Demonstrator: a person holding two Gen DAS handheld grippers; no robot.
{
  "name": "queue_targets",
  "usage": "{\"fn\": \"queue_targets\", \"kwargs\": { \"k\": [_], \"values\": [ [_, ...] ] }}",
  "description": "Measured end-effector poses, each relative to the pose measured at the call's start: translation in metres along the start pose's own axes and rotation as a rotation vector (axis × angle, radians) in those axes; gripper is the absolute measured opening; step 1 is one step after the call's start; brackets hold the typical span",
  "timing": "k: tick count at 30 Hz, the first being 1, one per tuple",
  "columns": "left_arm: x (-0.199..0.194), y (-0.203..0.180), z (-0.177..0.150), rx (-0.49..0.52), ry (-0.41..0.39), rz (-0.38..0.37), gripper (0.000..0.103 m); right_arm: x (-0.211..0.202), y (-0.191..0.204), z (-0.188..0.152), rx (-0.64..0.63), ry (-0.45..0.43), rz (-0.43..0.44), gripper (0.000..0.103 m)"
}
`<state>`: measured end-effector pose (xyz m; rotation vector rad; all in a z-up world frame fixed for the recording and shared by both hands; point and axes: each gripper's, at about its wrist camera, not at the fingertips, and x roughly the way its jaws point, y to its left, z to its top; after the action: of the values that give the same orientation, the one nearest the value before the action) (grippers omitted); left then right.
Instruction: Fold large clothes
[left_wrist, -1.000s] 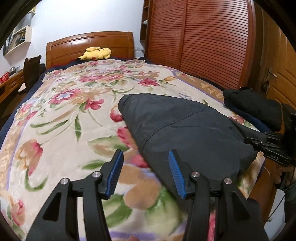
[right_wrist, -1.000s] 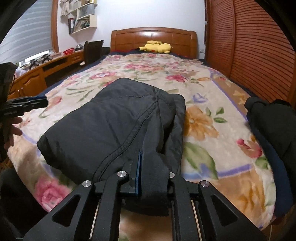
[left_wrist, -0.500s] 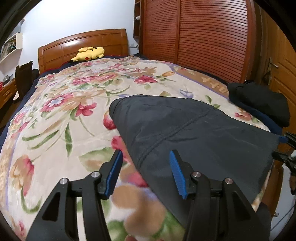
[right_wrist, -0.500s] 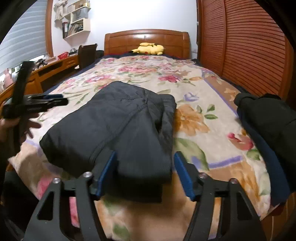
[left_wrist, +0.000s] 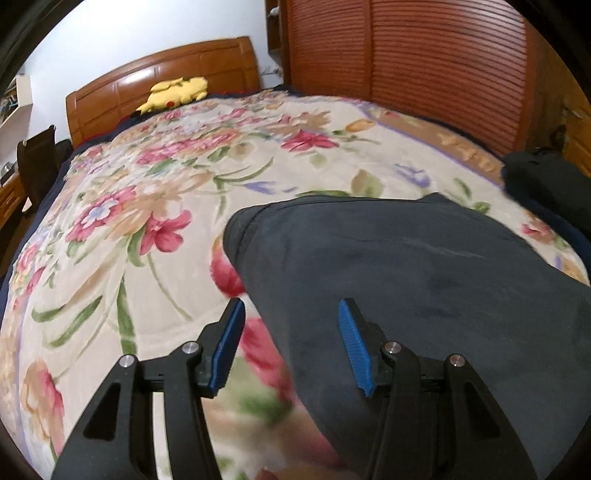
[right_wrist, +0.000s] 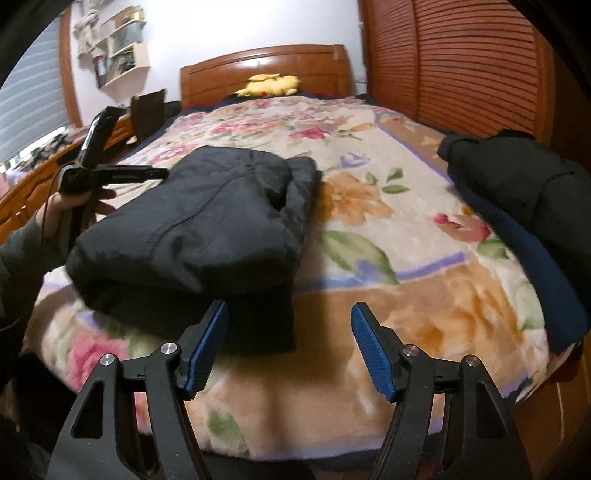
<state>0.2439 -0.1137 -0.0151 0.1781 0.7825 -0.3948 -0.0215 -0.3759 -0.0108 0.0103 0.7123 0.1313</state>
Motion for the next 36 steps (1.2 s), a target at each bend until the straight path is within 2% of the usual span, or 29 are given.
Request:
{"fn": "queue_targets", "kwargs": {
  "k": [4, 8, 13, 17, 22, 24, 27, 30, 32, 34, 36],
  "values": [
    [0.024, 0.015, 0.009, -0.038, 0.033, -0.031, 0.052, 0.009, 0.005, 0.002, 0.02, -0.018, 0.018, 0.07],
    [0.039, 0.023, 0.016, -0.066, 0.032, -0.067, 0.054, 0.023, 0.006, 0.002, 0.02, 0.0, -0.011, 0.07],
    [0.052, 0.024, 0.019, -0.046, 0.028, -0.026, 0.059, 0.04, 0.0, -0.007, 0.064, 0.027, -0.004, 0.07],
    [0.066, 0.029, 0.022, -0.032, 0.023, 0.01, 0.062, 0.046, 0.003, -0.012, 0.075, 0.018, 0.033, 0.07],
    [0.081, 0.035, 0.025, -0.023, 0.047, 0.015, 0.07, 0.052, 0.003, -0.013, 0.108, 0.006, 0.061, 0.07],
    [0.085, 0.039, 0.026, -0.032, 0.051, 0.028, 0.083, 0.053, 0.005, -0.012, 0.102, 0.009, 0.059, 0.07],
    [0.092, 0.046, 0.026, -0.056, 0.072, -0.001, 0.087, 0.056, 0.008, -0.015, 0.101, 0.018, 0.06, 0.071],
    [0.095, 0.05, 0.025, -0.089, 0.086, -0.04, 0.087, 0.059, 0.01, -0.017, 0.103, 0.023, 0.058, 0.069],
    [0.096, 0.05, 0.025, -0.093, 0.094, -0.051, 0.086, 0.06, 0.01, -0.019, 0.117, 0.018, 0.082, 0.059],
    [0.097, 0.049, 0.025, -0.093, 0.106, -0.081, 0.077, 0.058, 0.007, -0.022, 0.14, 0.011, 0.112, 0.058],
    [0.098, 0.048, 0.025, -0.108, 0.121, -0.128, 0.064, 0.059, 0.007, -0.022, 0.146, 0.006, 0.115, 0.058]
  ]
}}
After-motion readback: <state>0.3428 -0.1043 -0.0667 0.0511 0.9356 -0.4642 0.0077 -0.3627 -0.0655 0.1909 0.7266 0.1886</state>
